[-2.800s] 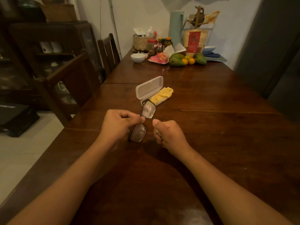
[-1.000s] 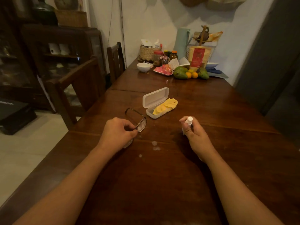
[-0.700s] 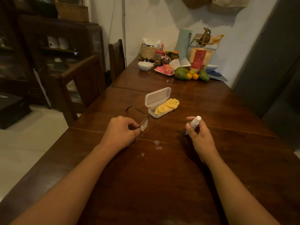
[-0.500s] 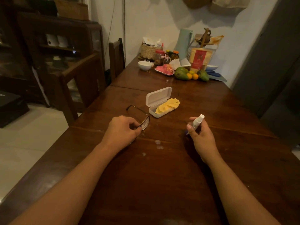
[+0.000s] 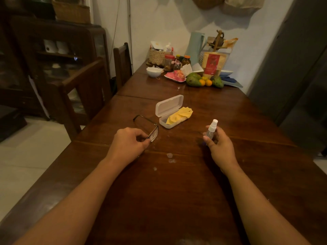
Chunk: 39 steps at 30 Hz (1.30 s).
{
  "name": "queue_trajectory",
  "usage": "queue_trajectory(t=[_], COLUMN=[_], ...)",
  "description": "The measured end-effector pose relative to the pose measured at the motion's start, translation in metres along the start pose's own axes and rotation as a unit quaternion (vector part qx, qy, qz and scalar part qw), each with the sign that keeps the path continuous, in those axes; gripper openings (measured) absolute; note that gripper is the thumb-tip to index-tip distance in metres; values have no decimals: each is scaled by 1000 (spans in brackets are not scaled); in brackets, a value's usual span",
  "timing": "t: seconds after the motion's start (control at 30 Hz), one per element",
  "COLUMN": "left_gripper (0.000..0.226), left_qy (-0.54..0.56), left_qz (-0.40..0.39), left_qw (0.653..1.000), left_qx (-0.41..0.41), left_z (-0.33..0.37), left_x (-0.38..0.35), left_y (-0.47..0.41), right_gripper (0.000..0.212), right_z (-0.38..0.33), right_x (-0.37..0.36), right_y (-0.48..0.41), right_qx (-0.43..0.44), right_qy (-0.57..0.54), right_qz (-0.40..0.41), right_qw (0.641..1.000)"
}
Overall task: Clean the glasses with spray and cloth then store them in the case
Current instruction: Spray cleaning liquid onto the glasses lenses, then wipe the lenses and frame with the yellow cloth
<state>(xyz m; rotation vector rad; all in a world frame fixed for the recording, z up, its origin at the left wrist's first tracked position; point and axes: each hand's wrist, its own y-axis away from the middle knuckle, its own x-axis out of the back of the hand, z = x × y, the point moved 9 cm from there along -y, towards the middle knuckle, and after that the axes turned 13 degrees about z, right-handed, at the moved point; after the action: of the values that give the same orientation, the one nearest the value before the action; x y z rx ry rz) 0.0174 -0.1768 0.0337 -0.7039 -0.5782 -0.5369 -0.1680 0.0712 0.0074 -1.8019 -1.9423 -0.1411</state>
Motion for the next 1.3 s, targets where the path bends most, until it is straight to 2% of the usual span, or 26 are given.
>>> queue_trajectory(t=[0.2,0.47,0.53,0.63,0.7,0.77,0.8,0.87,0.97,1.03,1.17,1.3], left_gripper=[11,12,13,15,17,17,17,17,16,15,13,14], left_qy=[8,-6,-10,-16,-16,-14,-11,-2,11,11,23,34], left_qz=[5,2,3,4,5,12,15,17,27,35,43,44], left_qw=[1000,1000,1000,1000,1000,1000,1000,1000,999,999,999,998], left_qx=[-6,-9,-10,-10,-9,-13,-13,-13,-19,-21,-16,-21], left_z=[4,5,5,4,4,4,4,4,5,4,0,-2], left_x=[2,0,0,0,0,0,0,-1,1,2,1,-2], left_y=[1,1,1,1,0,-1,-2,-2,-2,-2,-5,-8], right_gripper=[40,47,55,85,89,68,57,41,32,38,55,54], right_z=[2,12,19,20,-1,-40,-61,-85,-83,-75,-67,-63], right_x=[7,28,34,50,67,70,61,25,-39,-70,-108,-125], right_y=[-2,-12,-16,-16,-6,16,29,40,26,5,-44,-76], right_qx=[-5,-20,-32,-49,-11,113,182,261,220,187,156,92], right_qy=[1,34,47,70,67,68,81,111,171,226,302,331], right_qz=[0,17,23,68,159,223,220,144,-31,-95,-142,-144], right_qw=[1000,999,998,994,985,966,955,948,960,951,930,928])
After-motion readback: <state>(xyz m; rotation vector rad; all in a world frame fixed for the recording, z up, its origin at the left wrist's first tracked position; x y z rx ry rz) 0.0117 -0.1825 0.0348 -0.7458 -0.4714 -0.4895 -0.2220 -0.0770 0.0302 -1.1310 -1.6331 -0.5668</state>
